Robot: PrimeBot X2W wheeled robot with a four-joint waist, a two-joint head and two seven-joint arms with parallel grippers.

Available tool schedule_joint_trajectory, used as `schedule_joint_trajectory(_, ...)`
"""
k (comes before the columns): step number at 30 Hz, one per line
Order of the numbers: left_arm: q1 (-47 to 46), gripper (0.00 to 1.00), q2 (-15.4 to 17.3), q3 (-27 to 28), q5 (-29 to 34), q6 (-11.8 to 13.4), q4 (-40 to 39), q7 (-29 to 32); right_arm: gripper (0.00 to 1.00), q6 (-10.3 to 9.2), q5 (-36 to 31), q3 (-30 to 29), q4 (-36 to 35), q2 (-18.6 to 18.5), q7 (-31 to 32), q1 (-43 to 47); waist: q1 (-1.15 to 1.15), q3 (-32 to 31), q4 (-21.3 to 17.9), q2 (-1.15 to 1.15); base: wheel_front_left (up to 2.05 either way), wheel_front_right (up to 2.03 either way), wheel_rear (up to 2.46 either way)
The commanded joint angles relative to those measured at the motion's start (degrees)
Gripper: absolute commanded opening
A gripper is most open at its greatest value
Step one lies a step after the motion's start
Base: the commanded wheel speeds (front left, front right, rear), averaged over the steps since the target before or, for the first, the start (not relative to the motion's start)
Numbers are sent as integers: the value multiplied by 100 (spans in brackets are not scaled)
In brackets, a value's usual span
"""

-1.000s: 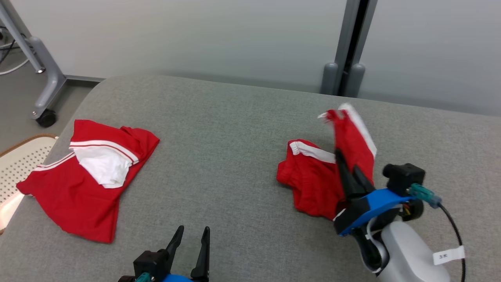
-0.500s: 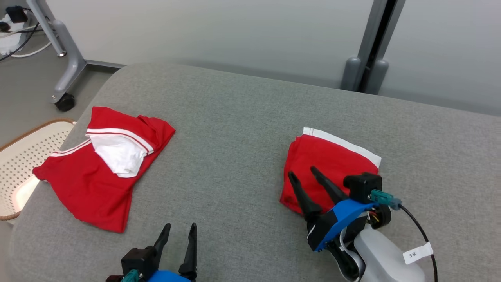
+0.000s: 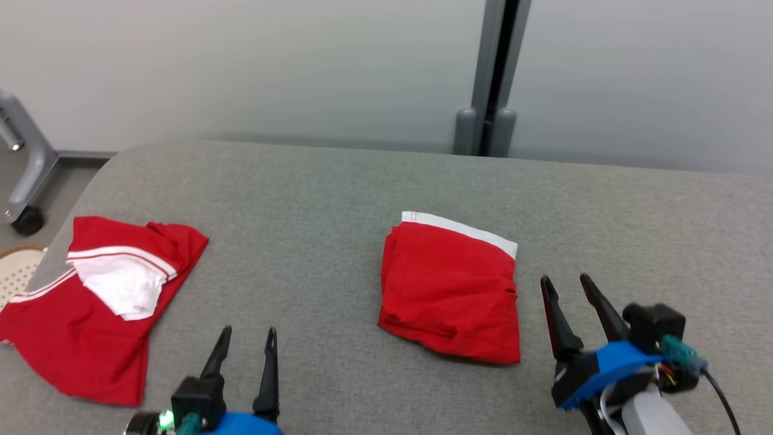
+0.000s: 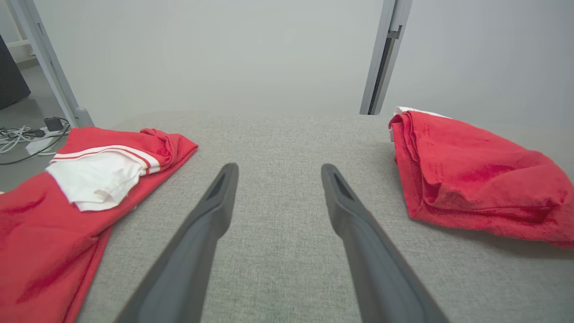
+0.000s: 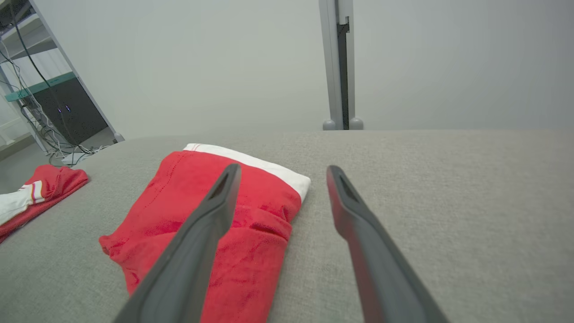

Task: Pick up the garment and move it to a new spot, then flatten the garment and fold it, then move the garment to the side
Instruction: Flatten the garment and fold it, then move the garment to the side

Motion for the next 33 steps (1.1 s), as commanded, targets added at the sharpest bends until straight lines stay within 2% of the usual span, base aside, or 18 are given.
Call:
schedule_joint_trajectory(1,183,100,12,19,123,64,23,-14,100,1,-106,-92,-19,-3,-16,249,0,-152,-177,0,0,0,0)
schedule_joint_trajectory(9,749,100,4,57,357,169,-145,-15,100,1,-372,-484,42,-7,-17,1032,0,-335,-344,0,0,0,0)
schedule_joint_trajectory(17,809,100,-12,-85,361,122,-231,-15,100,1,-322,-407,174,-5,-17,1173,0,-345,-282,0,0,0,0)
schedule_joint_trajectory(22,697,100,-12,-221,294,-49,-26,-15,100,1,-95,-116,445,-4,-18,813,0,-258,-196,0,0,0,0)
schedule_joint_trajectory(29,421,100,-13,-387,205,-135,27,-15,100,1,63,221,724,-7,-17,-50,0,217,98,0,0,0,0)
schedule_joint_trajectory(33,202,100,-17,-518,39,-169,118,-15,100,1,116,288,1250,-7,-2,-692,0,529,353,0,0,0,0)
